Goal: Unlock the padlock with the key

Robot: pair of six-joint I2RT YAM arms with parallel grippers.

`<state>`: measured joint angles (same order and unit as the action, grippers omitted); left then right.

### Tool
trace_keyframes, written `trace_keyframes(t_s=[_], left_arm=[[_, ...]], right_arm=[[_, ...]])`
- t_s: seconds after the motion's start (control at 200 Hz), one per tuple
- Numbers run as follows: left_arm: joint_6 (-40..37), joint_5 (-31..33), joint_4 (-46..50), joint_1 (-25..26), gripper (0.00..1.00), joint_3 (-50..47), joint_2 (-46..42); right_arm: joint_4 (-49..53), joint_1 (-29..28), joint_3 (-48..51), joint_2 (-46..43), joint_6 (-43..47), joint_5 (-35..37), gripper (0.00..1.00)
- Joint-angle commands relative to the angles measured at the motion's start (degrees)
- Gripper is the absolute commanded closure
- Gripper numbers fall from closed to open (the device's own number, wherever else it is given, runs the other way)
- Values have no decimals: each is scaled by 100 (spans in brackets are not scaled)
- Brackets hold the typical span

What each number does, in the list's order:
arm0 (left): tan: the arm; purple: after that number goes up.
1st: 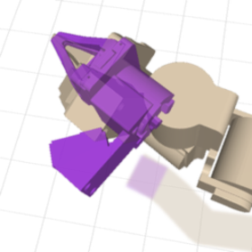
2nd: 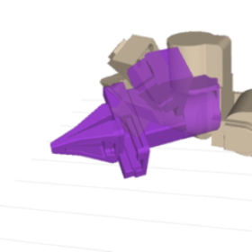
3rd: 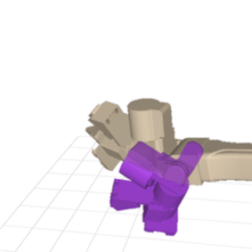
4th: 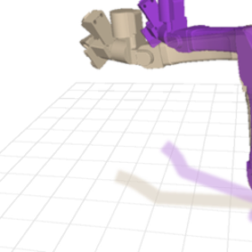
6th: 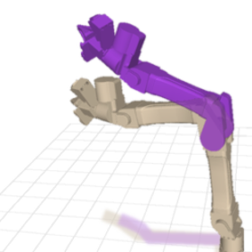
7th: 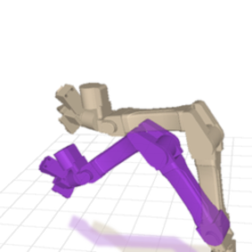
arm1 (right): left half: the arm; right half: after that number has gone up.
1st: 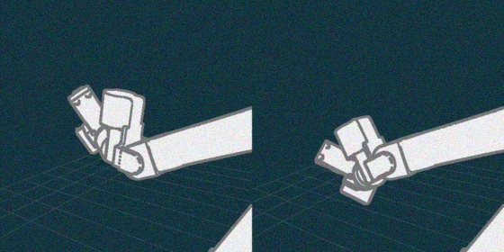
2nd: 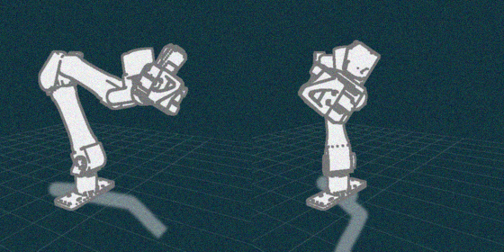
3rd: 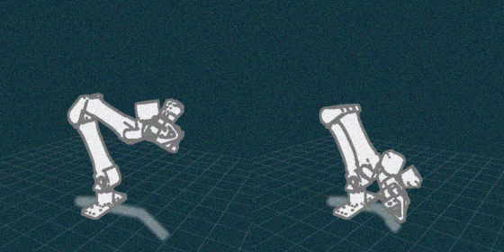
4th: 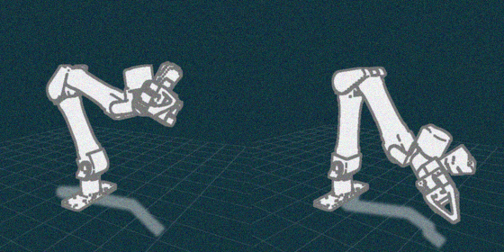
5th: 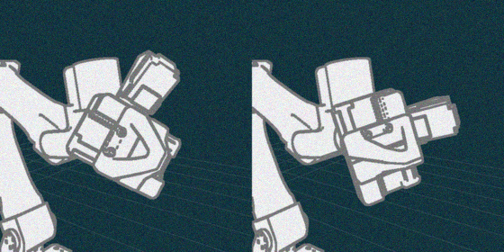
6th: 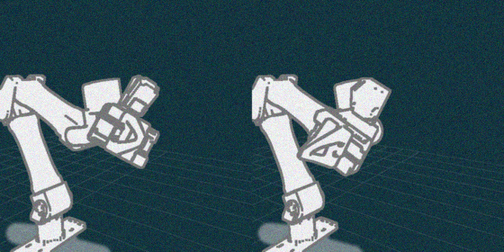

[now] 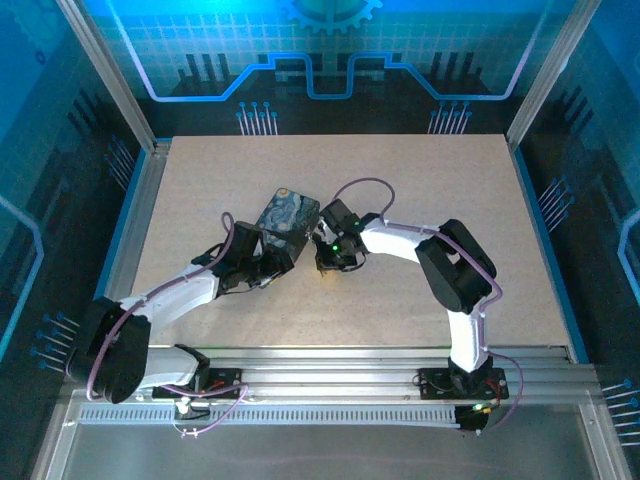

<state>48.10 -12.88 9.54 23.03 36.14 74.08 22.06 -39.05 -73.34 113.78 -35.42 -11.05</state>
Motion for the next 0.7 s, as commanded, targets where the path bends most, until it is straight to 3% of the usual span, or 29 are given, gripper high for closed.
trace_keyframes(t_s=[0.0, 0.145, 0.31, 0.52, 0.695], left_arm=[[-238, -109, 162, -16, 54, -3, -58], [-162, -301, -96, 146, 55, 16, 133], [15, -428, -463, 292, 55, 14, 367], [264, -746, -1047, 590, 57, 96, 742], [746, -977, -1798, 739, 61, 54, 1057]], right_arm=[[-8, 65, 409, -88, -332, -191, 93], [-1103, 357, 1066, -425, -1114, -1050, 97], [-1967, 555, 1522, -635, -1779, -1543, 100], [-2981, 630, 2021, -865, -2621, -1863, 100], [-3716, 655, 2467, -1018, -3542, -1719, 100]])
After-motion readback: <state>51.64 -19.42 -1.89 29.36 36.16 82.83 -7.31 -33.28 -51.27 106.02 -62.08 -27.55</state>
